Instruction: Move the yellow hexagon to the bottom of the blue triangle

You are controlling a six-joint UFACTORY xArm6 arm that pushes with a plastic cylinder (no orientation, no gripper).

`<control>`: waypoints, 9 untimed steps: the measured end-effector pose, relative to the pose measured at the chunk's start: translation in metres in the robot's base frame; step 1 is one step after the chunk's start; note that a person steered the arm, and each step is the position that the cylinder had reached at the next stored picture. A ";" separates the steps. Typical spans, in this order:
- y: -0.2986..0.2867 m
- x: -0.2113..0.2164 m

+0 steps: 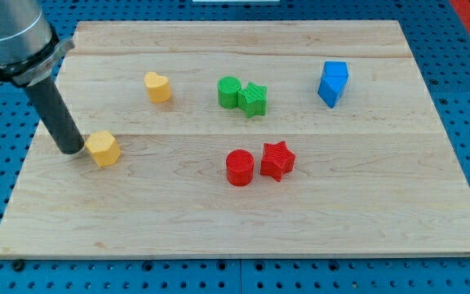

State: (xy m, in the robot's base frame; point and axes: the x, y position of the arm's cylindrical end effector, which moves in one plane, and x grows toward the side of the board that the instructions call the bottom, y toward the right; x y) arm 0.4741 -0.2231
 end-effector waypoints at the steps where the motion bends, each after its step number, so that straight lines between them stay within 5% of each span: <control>1: 0.030 -0.007; 3: 0.031 0.025; 6: 0.153 -0.033; 9: 0.209 -0.016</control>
State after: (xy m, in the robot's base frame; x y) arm 0.4579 -0.0142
